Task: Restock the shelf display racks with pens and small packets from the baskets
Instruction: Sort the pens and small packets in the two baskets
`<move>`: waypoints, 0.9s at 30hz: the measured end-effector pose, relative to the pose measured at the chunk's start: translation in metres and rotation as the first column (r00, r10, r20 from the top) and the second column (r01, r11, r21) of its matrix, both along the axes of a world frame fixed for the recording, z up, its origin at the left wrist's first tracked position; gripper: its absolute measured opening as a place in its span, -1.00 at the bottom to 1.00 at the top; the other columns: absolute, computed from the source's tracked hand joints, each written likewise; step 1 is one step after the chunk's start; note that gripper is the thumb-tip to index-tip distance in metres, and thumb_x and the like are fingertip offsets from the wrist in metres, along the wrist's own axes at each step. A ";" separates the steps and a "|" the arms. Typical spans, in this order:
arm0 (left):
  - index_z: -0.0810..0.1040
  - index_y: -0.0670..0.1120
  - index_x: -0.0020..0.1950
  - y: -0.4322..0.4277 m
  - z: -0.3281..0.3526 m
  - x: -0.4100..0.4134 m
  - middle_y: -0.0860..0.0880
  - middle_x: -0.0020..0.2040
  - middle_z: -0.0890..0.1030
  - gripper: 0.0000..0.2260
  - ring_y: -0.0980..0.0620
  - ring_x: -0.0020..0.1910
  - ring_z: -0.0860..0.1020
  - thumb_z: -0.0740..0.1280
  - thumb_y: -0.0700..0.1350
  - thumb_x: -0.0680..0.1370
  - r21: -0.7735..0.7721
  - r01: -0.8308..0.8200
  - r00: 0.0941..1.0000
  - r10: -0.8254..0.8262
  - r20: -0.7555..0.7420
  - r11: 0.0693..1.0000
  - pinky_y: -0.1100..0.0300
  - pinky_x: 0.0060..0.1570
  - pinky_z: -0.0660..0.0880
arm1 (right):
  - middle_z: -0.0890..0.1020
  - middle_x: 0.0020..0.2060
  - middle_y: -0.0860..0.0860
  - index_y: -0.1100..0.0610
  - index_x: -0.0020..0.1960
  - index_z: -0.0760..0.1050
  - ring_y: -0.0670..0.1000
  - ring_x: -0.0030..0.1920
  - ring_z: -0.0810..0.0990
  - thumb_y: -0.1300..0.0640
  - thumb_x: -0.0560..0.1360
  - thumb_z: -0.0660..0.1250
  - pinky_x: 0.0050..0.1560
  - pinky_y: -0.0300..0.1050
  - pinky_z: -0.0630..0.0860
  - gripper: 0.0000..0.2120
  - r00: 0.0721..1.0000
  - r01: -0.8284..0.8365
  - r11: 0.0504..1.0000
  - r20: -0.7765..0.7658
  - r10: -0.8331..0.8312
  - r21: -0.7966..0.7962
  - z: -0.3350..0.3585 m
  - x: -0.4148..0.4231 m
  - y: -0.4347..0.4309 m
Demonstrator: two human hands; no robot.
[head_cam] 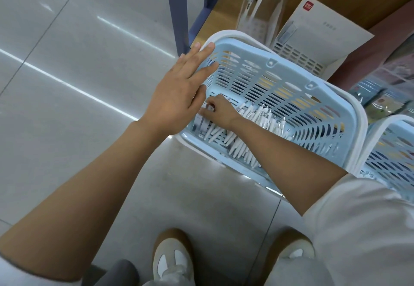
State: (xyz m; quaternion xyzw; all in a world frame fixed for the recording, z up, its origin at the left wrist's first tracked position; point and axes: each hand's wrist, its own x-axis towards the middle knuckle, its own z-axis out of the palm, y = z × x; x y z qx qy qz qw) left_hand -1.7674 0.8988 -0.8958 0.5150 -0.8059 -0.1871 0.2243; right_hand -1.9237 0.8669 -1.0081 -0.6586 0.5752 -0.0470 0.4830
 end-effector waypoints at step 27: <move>0.52 -0.03 0.35 0.014 -0.019 -0.181 -0.06 0.37 0.50 -0.69 -0.08 0.38 0.41 0.18 -0.12 0.63 0.450 0.525 0.767 -0.631 0.118 0.723 0.05 0.36 0.31 | 0.48 -0.51 -0.02 0.21 0.07 0.45 -0.12 -0.57 0.37 0.25 0.60 0.21 -0.58 -0.35 0.27 -0.92 0.741 0.482 0.862 0.453 -0.496 0.156 0.173 -0.276 0.066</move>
